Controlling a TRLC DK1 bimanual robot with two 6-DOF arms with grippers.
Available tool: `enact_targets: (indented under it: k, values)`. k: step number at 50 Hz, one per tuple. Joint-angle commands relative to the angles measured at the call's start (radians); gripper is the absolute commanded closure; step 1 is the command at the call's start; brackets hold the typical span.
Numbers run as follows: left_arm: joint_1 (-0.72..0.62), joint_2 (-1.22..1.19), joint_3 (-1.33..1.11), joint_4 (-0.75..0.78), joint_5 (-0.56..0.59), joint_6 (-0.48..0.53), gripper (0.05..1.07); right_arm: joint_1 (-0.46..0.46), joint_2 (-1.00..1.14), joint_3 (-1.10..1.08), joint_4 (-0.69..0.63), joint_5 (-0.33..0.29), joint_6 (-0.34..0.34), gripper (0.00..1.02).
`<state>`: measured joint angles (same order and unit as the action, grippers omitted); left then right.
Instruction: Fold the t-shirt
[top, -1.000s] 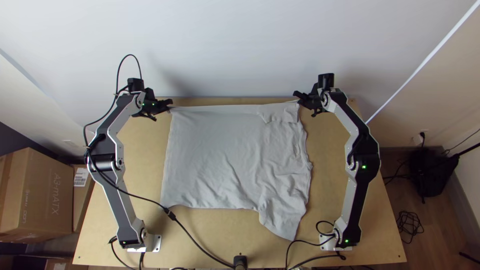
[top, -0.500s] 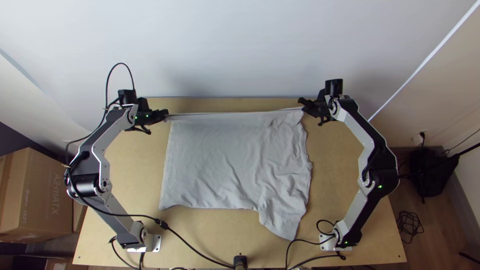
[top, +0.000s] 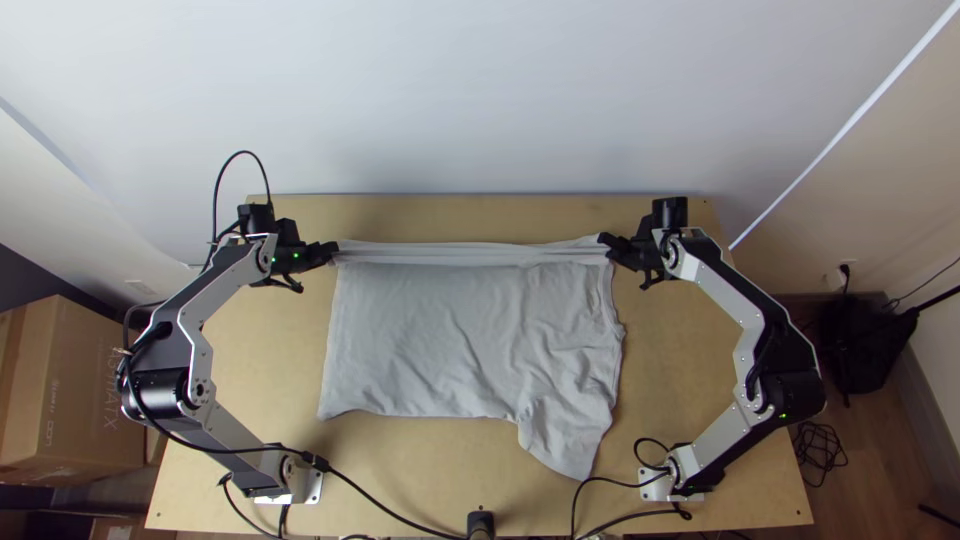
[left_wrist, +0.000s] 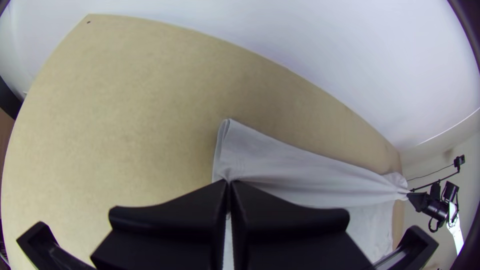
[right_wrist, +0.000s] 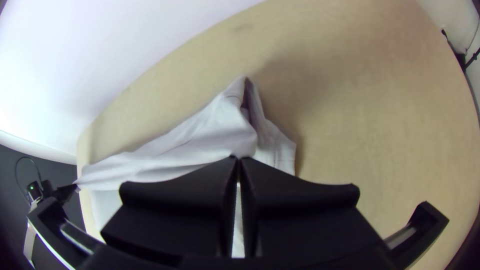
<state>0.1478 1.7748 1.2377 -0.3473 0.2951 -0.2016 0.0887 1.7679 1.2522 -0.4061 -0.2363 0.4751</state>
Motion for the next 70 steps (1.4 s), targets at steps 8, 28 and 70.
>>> enact_targets:
  k: [8, 28, 70]
  values:
    - [-0.001, -0.034, -0.093, 0.041, -0.004, -0.009, 1.05, 0.011, -0.044, -0.114, 0.012, 0.005, 0.008, 1.0]
    - [-0.005, -0.175, -0.219, 0.034, 0.006, 0.041, 0.16, -0.018, -0.242, -0.28, 0.047, 0.005, 0.022, 0.22]
    - [0.026, -0.646, -0.204, -0.208, 0.067, 0.082, 0.16, 0.2, -0.96, -0.496, -0.637, -0.08, 0.175, 0.04]
